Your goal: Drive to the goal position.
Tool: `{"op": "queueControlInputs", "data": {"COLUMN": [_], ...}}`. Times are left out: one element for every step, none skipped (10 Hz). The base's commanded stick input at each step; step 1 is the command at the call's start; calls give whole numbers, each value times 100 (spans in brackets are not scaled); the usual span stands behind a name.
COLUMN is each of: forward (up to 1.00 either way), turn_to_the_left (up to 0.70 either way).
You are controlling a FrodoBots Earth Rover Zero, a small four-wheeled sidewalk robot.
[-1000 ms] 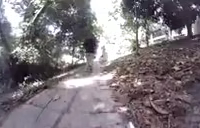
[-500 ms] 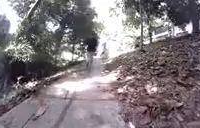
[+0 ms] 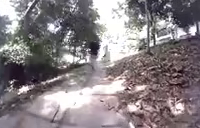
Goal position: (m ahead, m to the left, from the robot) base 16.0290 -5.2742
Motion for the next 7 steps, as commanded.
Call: {"op": "queueControlInputs", "data": {"forward": [100,100,100,100,100,100,100], "turn_to_the_left": [0,0,0,0,0,0,0]}}
